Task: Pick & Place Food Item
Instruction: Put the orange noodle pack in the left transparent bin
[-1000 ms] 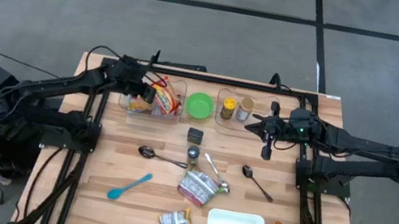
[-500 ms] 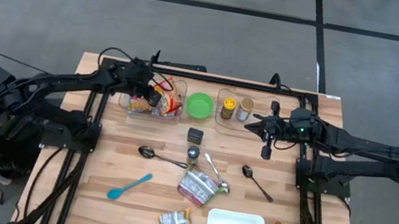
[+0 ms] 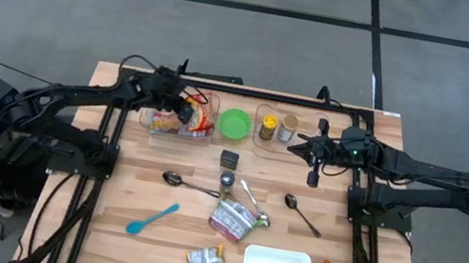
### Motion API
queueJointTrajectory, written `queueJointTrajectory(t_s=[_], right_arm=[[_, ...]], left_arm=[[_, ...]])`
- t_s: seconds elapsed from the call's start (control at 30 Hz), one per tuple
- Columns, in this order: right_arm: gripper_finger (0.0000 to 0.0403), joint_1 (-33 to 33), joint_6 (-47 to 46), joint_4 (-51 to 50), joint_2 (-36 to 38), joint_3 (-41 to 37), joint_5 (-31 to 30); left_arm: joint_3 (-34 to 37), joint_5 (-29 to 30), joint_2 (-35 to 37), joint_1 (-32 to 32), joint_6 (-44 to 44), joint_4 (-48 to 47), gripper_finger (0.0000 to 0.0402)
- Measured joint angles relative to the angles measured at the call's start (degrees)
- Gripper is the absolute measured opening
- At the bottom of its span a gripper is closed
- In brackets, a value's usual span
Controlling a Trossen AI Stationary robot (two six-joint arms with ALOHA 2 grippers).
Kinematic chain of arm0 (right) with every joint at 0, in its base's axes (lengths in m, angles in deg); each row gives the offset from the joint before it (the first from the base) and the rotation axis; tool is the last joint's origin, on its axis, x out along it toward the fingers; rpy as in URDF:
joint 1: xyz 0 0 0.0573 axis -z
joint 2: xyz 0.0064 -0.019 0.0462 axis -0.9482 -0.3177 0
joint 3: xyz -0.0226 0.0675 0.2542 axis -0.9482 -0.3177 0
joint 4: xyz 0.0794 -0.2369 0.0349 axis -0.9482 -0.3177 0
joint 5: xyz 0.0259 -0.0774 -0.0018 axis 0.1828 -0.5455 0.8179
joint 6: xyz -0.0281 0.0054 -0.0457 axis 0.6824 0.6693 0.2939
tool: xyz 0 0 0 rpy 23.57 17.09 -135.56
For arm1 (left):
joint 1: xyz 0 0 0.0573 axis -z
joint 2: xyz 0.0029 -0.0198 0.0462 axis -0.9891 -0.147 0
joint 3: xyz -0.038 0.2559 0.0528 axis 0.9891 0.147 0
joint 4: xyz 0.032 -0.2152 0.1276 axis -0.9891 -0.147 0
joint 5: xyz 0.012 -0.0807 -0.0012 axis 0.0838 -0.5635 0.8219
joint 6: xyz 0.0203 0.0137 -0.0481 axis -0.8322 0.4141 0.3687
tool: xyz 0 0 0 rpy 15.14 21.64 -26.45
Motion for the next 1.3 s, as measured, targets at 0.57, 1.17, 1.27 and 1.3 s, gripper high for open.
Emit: queueJointTrajectory(t_s=[0.57,1.17,1.27,1.3], right_arm=[[0.0005,0.0,-0.1,-0.2,0.0,0.0,0.0],[0.0005,0.0,-0.6,-0.2,0.0,0.0,0.0],[0.0005,0.0,-0.6,-0.2,0.0,0.0,0.0],[0.0005,0.0,-0.6,-0.2,0.0,0.0,0.0]], left_arm=[[0.0,-3.4,-1.2,1.0,-2.1,0.5,0.0042],[0.0,-2.8,4.8,1.0,2.9,-4.5,0.014],[0.0,-2.8,6.5,1.0,3.3,-4.8,0.0156],[0.0,-2.7,7.3,1.0,3.3,-5.0,0.0159]])
